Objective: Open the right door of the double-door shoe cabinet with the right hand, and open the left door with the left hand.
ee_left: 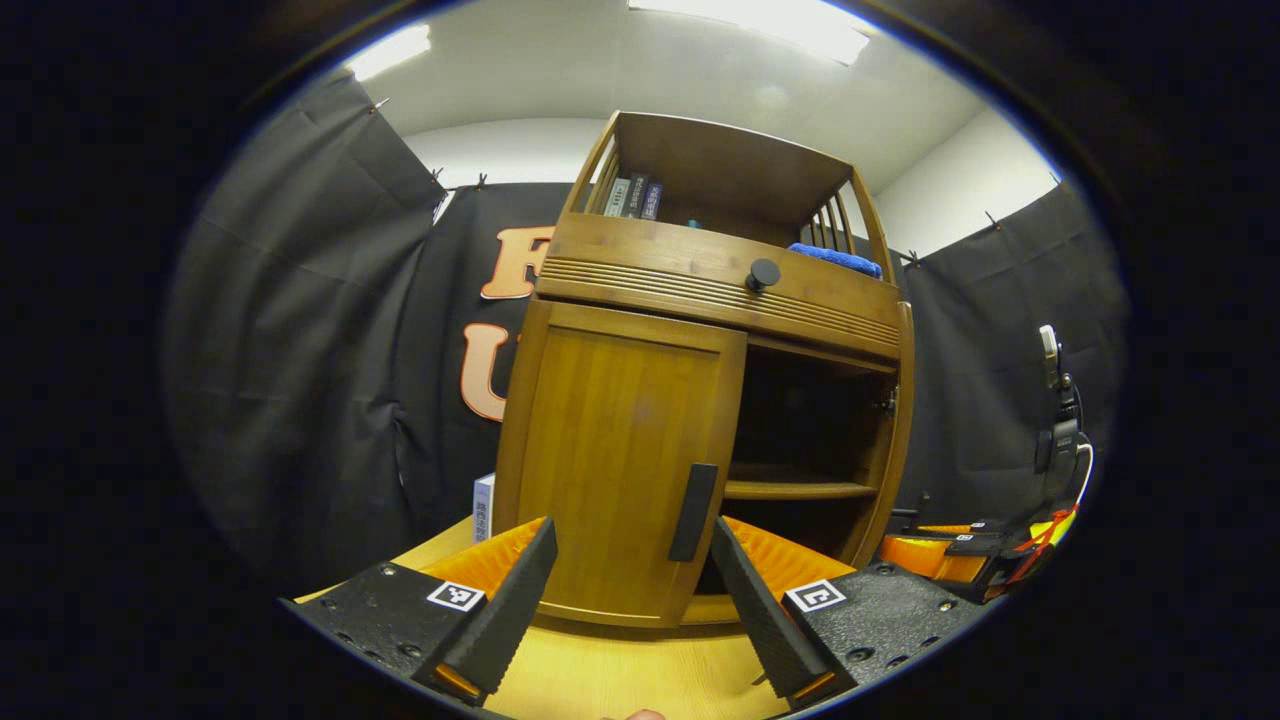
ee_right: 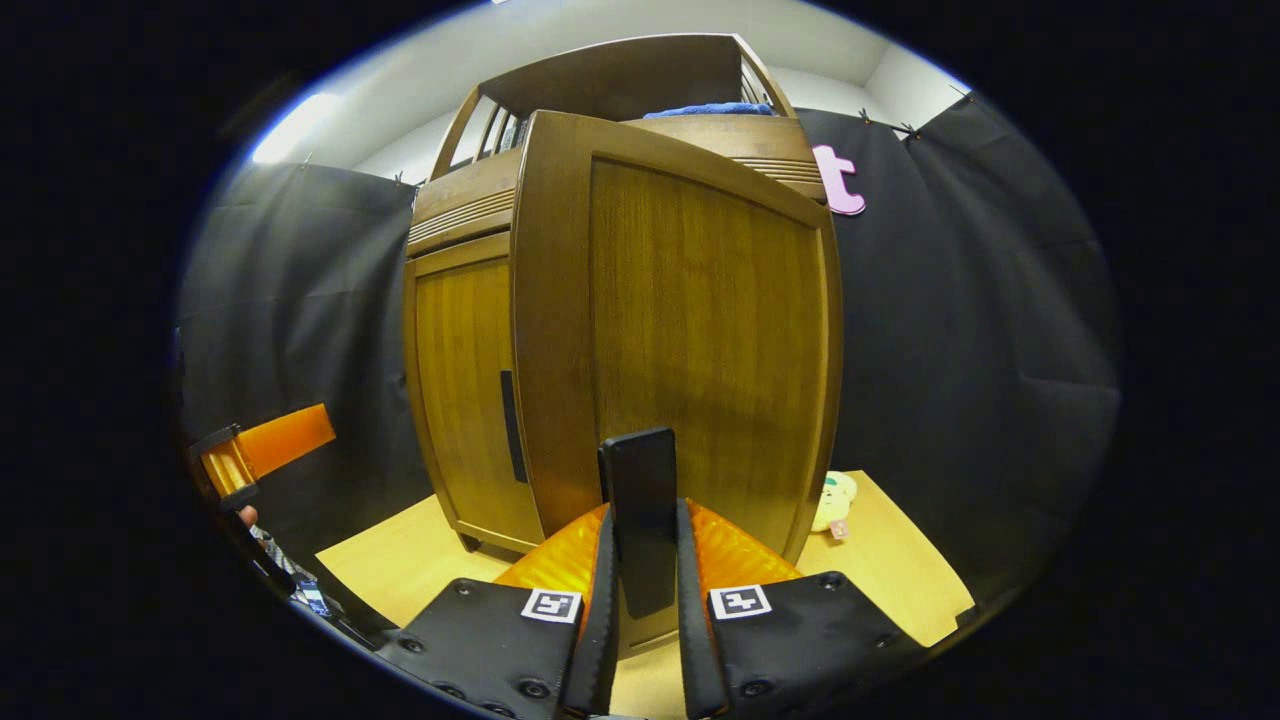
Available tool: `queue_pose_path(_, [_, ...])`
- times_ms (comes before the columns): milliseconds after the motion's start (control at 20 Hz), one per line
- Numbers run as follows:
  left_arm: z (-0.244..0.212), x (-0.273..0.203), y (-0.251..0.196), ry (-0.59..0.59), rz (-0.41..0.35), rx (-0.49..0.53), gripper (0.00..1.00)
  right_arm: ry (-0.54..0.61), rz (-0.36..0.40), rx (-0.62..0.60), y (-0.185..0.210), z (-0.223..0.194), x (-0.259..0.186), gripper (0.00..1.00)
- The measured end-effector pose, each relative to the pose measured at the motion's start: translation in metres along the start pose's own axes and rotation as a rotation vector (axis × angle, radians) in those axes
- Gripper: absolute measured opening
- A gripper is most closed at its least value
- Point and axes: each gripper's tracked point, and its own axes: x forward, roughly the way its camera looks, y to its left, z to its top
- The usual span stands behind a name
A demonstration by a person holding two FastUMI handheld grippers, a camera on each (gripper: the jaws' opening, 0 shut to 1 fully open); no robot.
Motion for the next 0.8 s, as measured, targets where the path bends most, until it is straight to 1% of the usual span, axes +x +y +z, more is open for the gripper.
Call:
queue_pose_path(200, [-0.002,0.007,-0.013,-0.005,-0.035,-0.01,0.92,-0.006,-0.029,0.003,-0.016,-0.001,-0.017,0.34])
queue_pose_path(250, [-0.004,0.008,-0.016,-0.002,-0.042,-0.012,0.92,-0.01,-0.039,0.003,-0.021,-0.001,-0.021,0.38])
queue_pose_path(350, [-0.006,0.011,-0.02,0.002,-0.052,-0.014,0.92,-0.013,-0.06,-0.005,-0.03,-0.003,-0.029,0.37])
queue_pose_path(400, [-0.007,0.012,-0.022,0.003,-0.056,-0.017,0.92,-0.01,-0.072,-0.011,-0.035,-0.004,-0.035,0.33])
queue_pose_path(500, [-0.01,0.015,-0.027,0.007,-0.064,-0.026,0.92,-0.007,-0.093,-0.02,-0.043,-0.004,-0.042,0.33])
queue_pose_path(550, [-0.011,0.016,-0.029,0.008,-0.067,-0.031,0.92,-0.008,-0.102,-0.019,-0.046,-0.004,-0.045,0.37])
queue_pose_path(600, [-0.011,0.017,-0.032,0.008,-0.071,-0.035,0.92,-0.009,-0.112,-0.016,-0.05,-0.005,-0.047,0.33])
queue_pose_path(800, [-0.012,0.023,-0.04,0.001,-0.089,-0.039,0.92,-0.012,-0.157,-0.009,-0.071,-0.005,-0.055,0.33])
